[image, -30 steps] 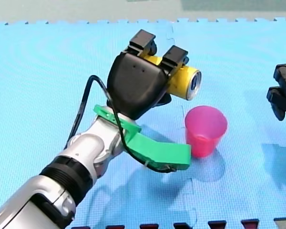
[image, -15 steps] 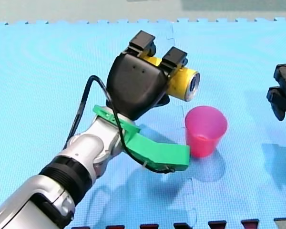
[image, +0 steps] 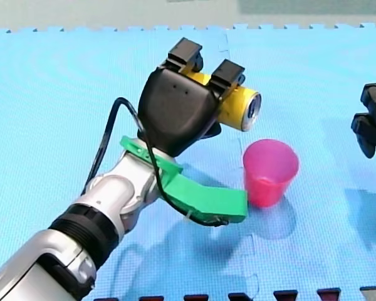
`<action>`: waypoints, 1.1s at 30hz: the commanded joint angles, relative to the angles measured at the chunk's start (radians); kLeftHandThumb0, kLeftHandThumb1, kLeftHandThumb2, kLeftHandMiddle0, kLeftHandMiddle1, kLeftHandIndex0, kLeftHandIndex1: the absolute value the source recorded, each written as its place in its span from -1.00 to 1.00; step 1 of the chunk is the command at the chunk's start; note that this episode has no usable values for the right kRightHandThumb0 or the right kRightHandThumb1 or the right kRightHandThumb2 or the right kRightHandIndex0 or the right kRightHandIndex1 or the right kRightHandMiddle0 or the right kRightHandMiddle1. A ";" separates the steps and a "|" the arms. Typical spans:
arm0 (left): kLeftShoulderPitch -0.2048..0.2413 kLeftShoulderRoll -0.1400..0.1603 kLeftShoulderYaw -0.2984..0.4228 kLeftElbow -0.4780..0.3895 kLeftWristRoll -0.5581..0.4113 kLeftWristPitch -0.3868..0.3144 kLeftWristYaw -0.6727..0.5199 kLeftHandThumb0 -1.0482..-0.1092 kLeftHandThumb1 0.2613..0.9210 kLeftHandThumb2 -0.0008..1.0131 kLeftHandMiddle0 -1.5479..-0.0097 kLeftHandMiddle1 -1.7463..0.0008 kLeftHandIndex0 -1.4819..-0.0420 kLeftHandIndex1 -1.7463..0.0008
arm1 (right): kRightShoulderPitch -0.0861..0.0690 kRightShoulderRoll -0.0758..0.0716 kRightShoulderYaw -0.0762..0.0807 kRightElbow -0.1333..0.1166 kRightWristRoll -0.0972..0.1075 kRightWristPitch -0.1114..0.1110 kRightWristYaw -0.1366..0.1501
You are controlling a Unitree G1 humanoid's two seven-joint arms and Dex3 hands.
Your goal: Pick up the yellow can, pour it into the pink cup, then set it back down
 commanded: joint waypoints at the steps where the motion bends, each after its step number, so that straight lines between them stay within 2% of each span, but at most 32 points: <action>1: -0.005 0.005 -0.001 -0.006 0.000 0.008 0.011 0.46 0.92 -0.99 0.03 -0.95 -0.01 -0.30 | 0.002 -0.003 -0.002 -0.002 0.003 -0.002 0.000; 18: -0.014 -0.003 -0.009 0.029 -0.001 0.031 0.058 0.44 0.96 -0.99 0.01 -0.89 0.00 -0.31 | 0.002 -0.007 0.000 0.004 -0.001 -0.001 -0.009; 21: 0.012 0.003 0.023 0.011 -0.048 0.001 0.053 0.44 0.97 -1.00 0.01 -0.89 0.10 -0.51 | 0.004 -0.010 -0.001 0.004 0.001 -0.002 -0.006; 24: 0.035 0.003 0.052 0.003 -0.092 -0.034 0.053 0.45 0.97 -1.00 0.02 -0.93 0.14 -0.58 | 0.006 -0.013 -0.003 0.003 0.002 -0.003 -0.002; 28: 0.060 -0.004 0.082 0.014 -0.132 -0.058 0.070 0.43 0.95 -1.00 0.04 -0.97 -0.06 -0.19 | 0.007 -0.015 -0.004 0.003 0.002 -0.006 0.001; 29: 0.068 -0.006 0.089 0.015 -0.142 -0.064 0.077 0.38 0.92 -0.99 0.04 -0.95 -0.15 0.05 | 0.008 -0.016 -0.004 0.003 0.002 -0.007 0.003; 30: 0.078 -0.009 0.097 0.015 -0.153 -0.073 0.082 0.32 0.89 -1.00 0.01 -0.85 -0.29 0.41 | 0.008 -0.017 -0.004 0.003 0.002 -0.009 0.004; 31: 0.086 -0.012 0.107 0.014 -0.165 -0.086 0.087 0.29 0.88 -1.00 -0.02 -0.78 -0.37 0.61 | 0.008 -0.018 -0.005 0.004 0.002 -0.009 0.005; 33: 0.097 -0.016 0.122 0.017 -0.190 -0.116 0.096 0.27 0.87 -1.00 -0.07 -0.66 -0.47 0.83 | 0.008 -0.020 -0.006 0.005 0.002 -0.010 0.008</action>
